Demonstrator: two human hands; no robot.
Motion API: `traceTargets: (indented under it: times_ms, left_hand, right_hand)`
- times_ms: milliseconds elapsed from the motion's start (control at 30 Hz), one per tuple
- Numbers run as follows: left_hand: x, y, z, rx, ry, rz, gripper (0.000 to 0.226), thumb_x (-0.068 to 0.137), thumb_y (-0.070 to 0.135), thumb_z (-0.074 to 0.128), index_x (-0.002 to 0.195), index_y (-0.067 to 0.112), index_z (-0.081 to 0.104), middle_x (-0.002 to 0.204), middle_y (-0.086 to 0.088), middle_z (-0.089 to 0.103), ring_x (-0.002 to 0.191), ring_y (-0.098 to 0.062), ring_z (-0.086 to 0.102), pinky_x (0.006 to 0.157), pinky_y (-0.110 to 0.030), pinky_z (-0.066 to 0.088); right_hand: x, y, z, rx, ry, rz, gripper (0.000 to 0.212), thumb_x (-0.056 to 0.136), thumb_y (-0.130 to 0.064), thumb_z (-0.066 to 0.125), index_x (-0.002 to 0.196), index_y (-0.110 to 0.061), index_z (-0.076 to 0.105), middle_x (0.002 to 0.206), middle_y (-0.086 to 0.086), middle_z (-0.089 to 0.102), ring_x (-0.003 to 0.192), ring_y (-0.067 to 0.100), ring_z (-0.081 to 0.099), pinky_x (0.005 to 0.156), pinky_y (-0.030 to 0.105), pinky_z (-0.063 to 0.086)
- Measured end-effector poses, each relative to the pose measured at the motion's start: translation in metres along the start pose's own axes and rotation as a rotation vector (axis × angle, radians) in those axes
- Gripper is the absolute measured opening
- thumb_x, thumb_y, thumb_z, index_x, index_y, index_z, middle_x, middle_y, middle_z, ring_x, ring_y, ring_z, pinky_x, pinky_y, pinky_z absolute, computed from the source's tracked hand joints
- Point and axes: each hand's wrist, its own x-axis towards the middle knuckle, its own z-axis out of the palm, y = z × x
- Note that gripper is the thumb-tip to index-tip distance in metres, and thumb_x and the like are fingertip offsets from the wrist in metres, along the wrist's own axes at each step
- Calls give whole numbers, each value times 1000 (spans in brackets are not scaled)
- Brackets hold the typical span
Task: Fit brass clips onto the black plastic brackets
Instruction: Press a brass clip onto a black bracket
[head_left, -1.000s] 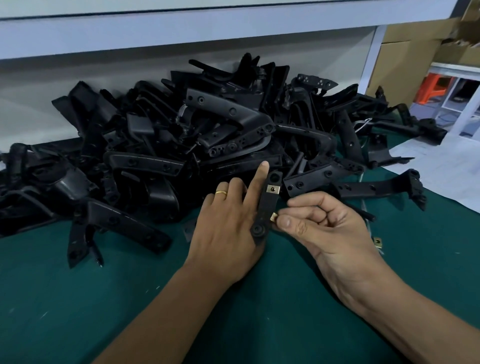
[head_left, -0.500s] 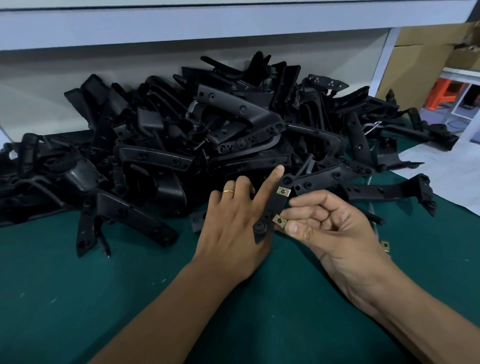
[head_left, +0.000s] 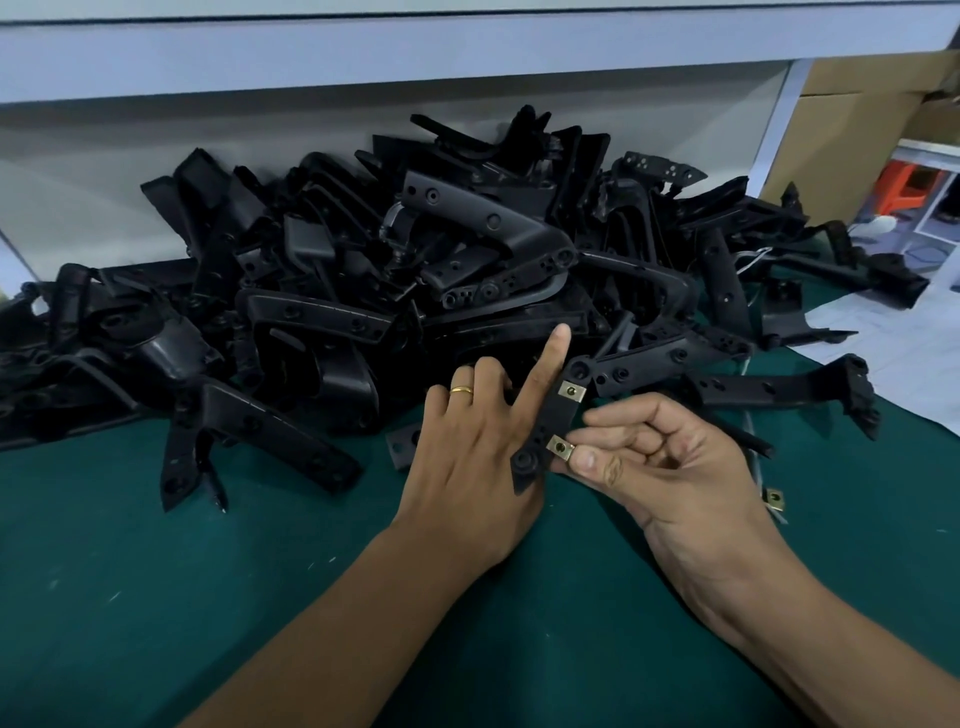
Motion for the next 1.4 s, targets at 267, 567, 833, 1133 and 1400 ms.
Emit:
traceTargets:
  times_ms: [267, 567, 833, 1133, 1400]
  left_hand:
    - [-1, 2, 1, 32, -5, -4, 90, 87, 38, 35, 166, 27, -5, 103, -3, 37, 89, -21, 38, 82, -42, 40]
    - [-2, 5, 3, 56, -20, -9, 87, 89, 44, 30, 166, 28, -5, 105, -2, 38, 92, -22, 39, 84, -39, 36]
    - [-2, 9, 2, 60, -45, -28, 88, 84, 43, 23, 166, 29, -9, 105, -3, 35, 93, -23, 36, 86, -41, 37]
    - [-3, 14, 0, 18, -54, -67, 86, 86, 53, 11, 158, 31, -31, 115, -2, 32, 100, -21, 34, 96, -38, 34]
    - [-3, 18, -14, 114, -95, -150, 131, 78, 59, 63, 156, 21, -35, 110, -6, 33, 95, -23, 35, 91, -41, 38]
  right_hand:
    - [-1, 0, 1, 37, -18, 7, 26, 66, -12, 87, 91, -11, 78, 88, 18, 78, 85, 34, 78, 81, 35, 62]
    - [-1, 2, 2, 44, 6, 30, 25, 64, -12, 87, 87, -8, 77, 87, 24, 76, 79, 41, 77, 76, 34, 63]
    - [-1, 7, 1, 76, 13, 47, 27, 63, -15, 89, 85, -6, 77, 79, 19, 75, 76, 40, 77, 78, 41, 63]
    - [-1, 8, 2, 6, -101, 28, 21, 83, -23, 83, 81, -6, 72, 75, 23, 71, 66, 31, 71, 69, 35, 59]
    - [-2, 7, 0, -78, -279, 72, 31, 103, -31, 51, 85, -12, 67, 76, 13, 71, 70, 38, 61, 75, 33, 53]
